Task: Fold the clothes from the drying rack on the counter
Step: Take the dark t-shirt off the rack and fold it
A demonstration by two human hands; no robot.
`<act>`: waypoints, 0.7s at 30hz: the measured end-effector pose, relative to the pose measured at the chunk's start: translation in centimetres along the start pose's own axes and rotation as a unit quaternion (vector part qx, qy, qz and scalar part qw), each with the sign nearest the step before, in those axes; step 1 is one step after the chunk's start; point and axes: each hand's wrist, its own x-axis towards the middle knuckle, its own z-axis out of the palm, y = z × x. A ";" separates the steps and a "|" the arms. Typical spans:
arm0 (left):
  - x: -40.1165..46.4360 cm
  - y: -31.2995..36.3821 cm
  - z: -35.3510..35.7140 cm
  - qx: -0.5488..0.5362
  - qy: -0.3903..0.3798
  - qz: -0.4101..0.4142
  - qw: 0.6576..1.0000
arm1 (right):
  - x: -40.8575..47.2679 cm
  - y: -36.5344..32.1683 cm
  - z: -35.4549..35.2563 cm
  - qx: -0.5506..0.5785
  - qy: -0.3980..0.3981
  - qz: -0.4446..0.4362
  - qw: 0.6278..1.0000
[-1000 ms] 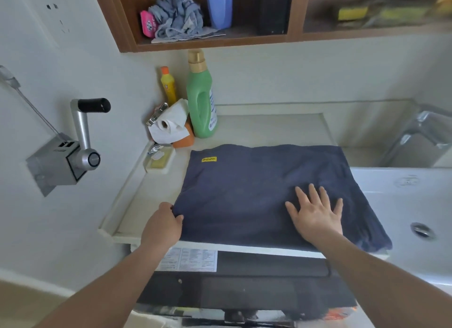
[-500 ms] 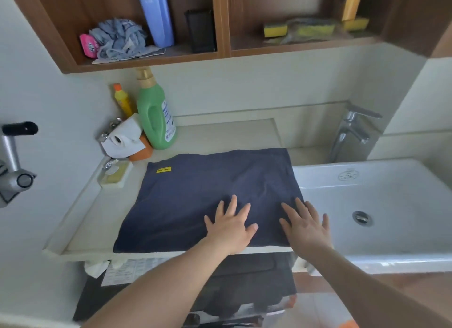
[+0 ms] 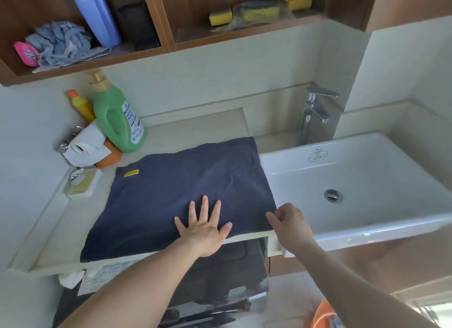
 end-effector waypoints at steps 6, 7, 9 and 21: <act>-0.2 -0.3 0.3 -0.001 0.018 0.014 1.000 | 0.7 0.6 -1.4 -0.002 -0.042 0.007 0.999; -0.2 -0.5 0.4 0.000 0.027 0.020 0.999 | 0.9 0.5 -1.7 0.006 -0.040 0.014 0.999; -0.4 -1.3 0.7 0.001 0.044 0.026 0.999 | 1.3 0.3 -2.1 0.018 -0.030 0.028 0.999; -5.1 -10.0 4.4 0.086 0.133 0.004 0.987 | -2.0 -5.1 5.3 -0.323 -0.129 -0.309 0.885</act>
